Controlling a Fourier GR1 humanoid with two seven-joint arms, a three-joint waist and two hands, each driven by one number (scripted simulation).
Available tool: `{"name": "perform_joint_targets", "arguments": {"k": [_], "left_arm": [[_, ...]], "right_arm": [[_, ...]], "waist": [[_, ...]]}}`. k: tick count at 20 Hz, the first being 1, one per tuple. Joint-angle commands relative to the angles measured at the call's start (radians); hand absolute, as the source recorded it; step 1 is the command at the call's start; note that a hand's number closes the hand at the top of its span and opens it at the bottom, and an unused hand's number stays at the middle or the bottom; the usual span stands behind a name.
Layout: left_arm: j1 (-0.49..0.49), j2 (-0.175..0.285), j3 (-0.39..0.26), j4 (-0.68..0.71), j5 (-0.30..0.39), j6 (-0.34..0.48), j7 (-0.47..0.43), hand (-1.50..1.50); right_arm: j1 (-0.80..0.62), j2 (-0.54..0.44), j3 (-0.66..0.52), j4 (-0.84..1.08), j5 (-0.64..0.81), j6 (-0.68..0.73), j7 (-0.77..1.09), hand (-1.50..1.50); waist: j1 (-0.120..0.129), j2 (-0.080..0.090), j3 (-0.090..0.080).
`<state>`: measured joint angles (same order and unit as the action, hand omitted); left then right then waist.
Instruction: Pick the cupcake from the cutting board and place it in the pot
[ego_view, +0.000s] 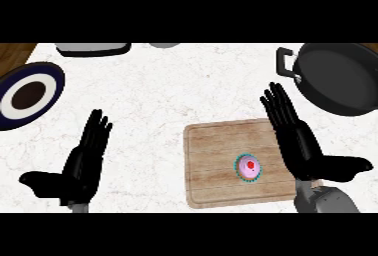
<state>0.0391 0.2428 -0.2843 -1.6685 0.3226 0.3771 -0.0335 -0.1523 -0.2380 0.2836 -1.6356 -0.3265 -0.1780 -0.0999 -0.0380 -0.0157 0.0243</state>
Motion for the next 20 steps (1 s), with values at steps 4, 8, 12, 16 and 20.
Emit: {"name": "perform_joint_targets", "arguments": {"k": [4, 8, 12, 16, 20], "left_arm": [[-0.068, 0.136, -0.019, 0.103, -0.029, -0.133, 0.103, 0.00], [-0.015, 0.134, -0.071, 0.140, -0.047, -0.139, 0.126, 0.00], [-0.014, 0.150, -0.080, 0.167, -0.029, -0.194, 0.134, 0.00], [-0.095, 0.147, -0.065, 0.214, -0.014, -0.239, 0.163, 0.00], [-0.106, 0.178, -0.052, 0.232, -0.010, -0.285, 0.158, 0.00]], "right_arm": [[0.071, -0.019, 0.091, -0.014, 0.214, -0.224, 0.208, 1.50], [0.107, -0.191, -0.038, 0.090, 0.486, -0.445, 0.168, 1.50], [0.125, -0.003, 0.020, -0.075, 0.642, -0.723, 0.038, -1.50], [0.259, 0.079, 0.167, -0.216, 0.855, -0.851, 0.080, -1.50], [0.322, 0.073, 0.207, -0.286, 1.039, -0.667, 0.403, -1.50]], "waist": [[0.007, 0.016, -0.028], [-0.081, 0.008, -0.040], [-0.039, -0.001, -0.030], [-0.009, 0.007, -0.029], [0.003, 0.010, -0.033]]}}
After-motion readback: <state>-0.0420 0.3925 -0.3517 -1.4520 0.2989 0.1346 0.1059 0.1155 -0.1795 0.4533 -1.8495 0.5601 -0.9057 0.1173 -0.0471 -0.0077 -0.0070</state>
